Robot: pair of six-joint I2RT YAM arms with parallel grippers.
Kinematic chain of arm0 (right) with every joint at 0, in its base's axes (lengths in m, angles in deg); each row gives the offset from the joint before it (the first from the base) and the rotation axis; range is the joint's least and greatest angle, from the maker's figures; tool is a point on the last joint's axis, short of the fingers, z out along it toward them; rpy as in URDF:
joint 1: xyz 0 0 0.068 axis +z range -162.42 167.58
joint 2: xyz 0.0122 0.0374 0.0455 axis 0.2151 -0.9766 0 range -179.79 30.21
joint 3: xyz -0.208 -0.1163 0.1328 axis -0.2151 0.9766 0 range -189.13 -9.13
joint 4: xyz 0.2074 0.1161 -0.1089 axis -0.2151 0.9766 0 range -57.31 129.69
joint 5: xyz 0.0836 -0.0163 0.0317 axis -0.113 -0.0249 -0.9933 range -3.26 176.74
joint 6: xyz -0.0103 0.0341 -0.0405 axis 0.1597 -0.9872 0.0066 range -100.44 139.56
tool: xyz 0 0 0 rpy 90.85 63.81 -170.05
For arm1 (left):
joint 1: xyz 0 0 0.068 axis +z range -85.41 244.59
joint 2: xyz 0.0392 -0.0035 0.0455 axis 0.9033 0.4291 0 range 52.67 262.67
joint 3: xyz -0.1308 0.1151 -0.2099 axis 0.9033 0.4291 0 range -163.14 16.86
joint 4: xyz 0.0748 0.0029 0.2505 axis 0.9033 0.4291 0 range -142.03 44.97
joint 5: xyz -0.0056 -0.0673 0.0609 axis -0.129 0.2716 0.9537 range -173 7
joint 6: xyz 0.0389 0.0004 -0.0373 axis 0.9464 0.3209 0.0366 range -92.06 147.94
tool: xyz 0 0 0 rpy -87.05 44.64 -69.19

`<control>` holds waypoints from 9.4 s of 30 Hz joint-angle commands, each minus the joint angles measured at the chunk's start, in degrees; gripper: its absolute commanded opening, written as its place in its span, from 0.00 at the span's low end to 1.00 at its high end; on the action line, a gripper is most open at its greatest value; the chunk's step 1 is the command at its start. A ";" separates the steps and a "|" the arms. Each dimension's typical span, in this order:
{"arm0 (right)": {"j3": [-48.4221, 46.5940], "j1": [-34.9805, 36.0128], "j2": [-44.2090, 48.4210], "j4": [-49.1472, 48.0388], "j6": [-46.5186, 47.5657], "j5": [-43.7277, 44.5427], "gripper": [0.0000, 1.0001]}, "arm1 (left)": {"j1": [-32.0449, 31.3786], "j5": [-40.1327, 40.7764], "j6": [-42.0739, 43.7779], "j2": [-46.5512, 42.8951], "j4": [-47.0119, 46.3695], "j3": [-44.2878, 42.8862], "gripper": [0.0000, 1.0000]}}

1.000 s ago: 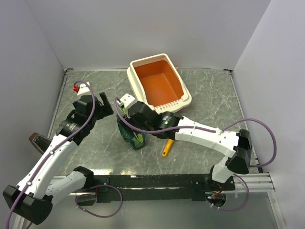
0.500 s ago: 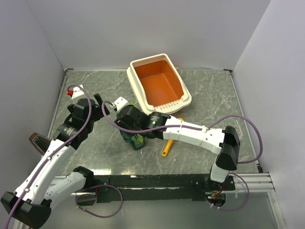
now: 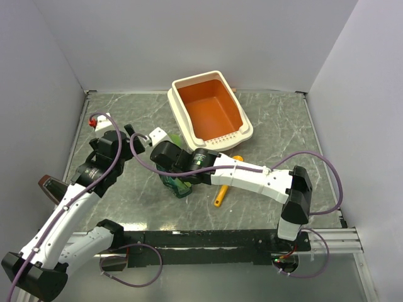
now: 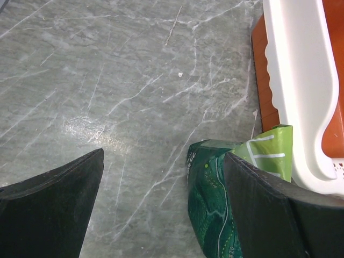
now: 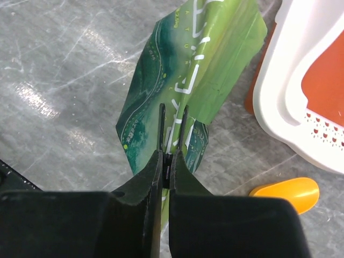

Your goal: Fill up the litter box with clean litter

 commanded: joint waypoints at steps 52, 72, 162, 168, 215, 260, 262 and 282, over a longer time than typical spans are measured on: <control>44.57 -55.82 22.49 -13.10 -21.11 -7.56 0.00 | 0.02 -7.87 3.58 -0.65 -4.30 1.31 0.97; 42.47 -57.15 21.59 -13.20 -19.45 -8.26 0.68 | 0.02 -10.95 4.28 2.25 -4.12 -0.17 0.97; 26.12 -27.26 31.29 -14.51 12.45 -58.27 0.86 | 6.70 -54.55 -2.92 -7.40 -73.81 29.16 0.01; 18.22 -27.17 19.96 -14.16 17.99 -65.21 0.88 | 6.70 -53.76 -5.91 -10.57 -78.20 31.28 0.01; -3.31 -19.53 3.07 -7.32 22.91 -53.37 0.00 | 6.70 -23.45 6.83 -15.68 -37.38 11.61 0.59; -43.76 -3.79 -13.20 -1.49 51.04 0.69 0.00 | 6.70 -22.37 8.41 -23.24 -18.36 12.04 0.69; -44.02 -4.23 -12.94 -2.64 51.13 2.45 0.00 | 6.70 -22.29 8.59 -23.15 -18.36 11.95 0.69; -36.93 -5.29 -11.18 0.35 39.37 -1.84 0.00 | 6.70 -22.55 8.59 -22.00 -19.33 12.74 0.69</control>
